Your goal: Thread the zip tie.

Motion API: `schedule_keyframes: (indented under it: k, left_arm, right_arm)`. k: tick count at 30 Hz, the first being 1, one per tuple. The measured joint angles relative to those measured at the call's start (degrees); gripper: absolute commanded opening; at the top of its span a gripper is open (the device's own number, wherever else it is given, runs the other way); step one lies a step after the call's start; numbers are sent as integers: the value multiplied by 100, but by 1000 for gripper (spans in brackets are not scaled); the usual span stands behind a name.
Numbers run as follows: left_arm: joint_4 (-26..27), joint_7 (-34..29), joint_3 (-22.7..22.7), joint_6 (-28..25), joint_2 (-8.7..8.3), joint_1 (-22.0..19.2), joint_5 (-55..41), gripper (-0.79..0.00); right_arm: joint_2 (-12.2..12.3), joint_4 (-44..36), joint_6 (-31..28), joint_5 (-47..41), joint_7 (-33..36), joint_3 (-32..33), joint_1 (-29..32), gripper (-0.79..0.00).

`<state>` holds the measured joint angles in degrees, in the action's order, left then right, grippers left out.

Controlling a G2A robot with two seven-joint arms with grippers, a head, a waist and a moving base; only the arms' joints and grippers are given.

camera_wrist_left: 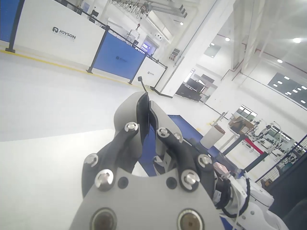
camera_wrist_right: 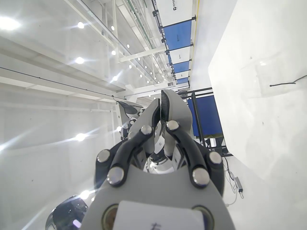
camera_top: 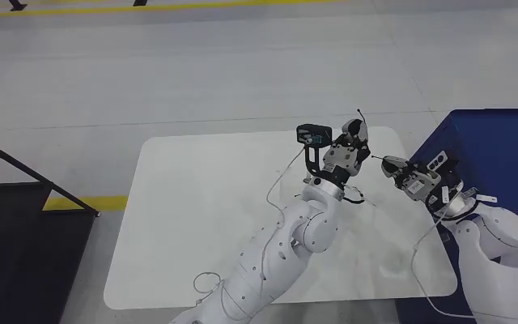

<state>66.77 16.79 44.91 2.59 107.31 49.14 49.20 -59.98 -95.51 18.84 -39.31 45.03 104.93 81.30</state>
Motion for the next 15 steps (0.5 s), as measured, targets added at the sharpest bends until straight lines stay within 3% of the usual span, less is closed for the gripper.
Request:
schedule_keyframes:
  k: [10,15]
  left_arm:
    - [0,0,0,0,0,0,0,-785]
    - [0,0,0,0,0,0,0,-785]
  right_arm:
    - [-89,-402,-835,-377,-336,-220,390,-785]
    - [-87,-352,-767,-348,-425,-257,351,-785]
